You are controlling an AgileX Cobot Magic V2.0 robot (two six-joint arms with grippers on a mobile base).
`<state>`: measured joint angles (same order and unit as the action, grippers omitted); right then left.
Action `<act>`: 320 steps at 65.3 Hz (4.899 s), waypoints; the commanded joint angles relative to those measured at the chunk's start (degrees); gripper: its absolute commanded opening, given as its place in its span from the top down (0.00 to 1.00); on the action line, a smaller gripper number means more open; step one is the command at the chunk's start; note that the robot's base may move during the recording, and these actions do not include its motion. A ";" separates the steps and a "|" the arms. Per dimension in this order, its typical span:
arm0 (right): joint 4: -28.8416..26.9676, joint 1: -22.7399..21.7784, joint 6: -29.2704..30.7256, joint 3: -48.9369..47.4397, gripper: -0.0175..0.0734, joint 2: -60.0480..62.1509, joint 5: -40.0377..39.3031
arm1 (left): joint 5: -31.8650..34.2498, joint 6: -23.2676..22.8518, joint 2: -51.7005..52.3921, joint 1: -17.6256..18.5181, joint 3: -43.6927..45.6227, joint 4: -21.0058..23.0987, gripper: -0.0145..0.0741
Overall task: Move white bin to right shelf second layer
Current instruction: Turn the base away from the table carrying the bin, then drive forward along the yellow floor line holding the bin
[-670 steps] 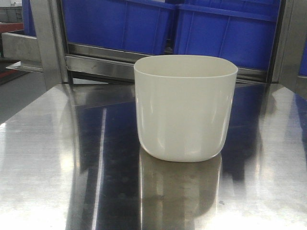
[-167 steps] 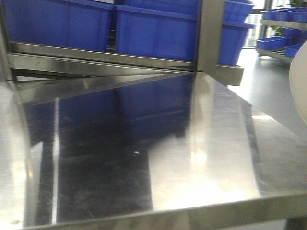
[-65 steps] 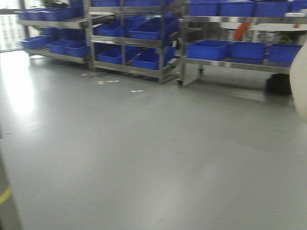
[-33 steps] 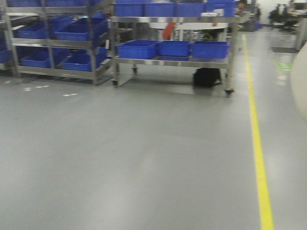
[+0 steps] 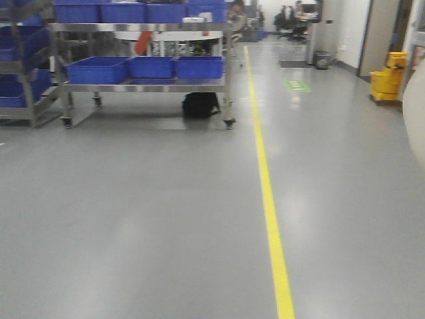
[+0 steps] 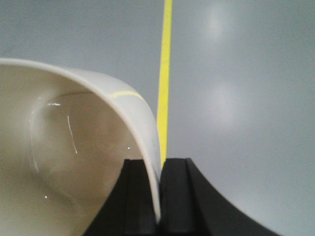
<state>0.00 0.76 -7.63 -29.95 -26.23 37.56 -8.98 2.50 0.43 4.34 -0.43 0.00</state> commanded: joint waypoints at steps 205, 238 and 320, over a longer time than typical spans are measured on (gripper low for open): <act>0.00 -0.24 -0.21 -1.76 0.72 -0.15 -5.15 | 4.89 -0.30 0.92 0.22 -2.11 0.35 0.74; 0.00 -0.24 -0.21 -1.76 0.72 -0.15 -5.15 | 4.89 -0.30 0.92 0.22 -2.11 0.35 0.74; 0.00 -0.24 -0.21 -1.76 0.72 -0.15 -5.15 | 4.89 -0.30 0.92 0.22 -2.11 0.35 0.74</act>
<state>0.00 0.76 -7.63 -29.95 -26.23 37.69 -8.98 2.50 0.43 4.34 -0.43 0.00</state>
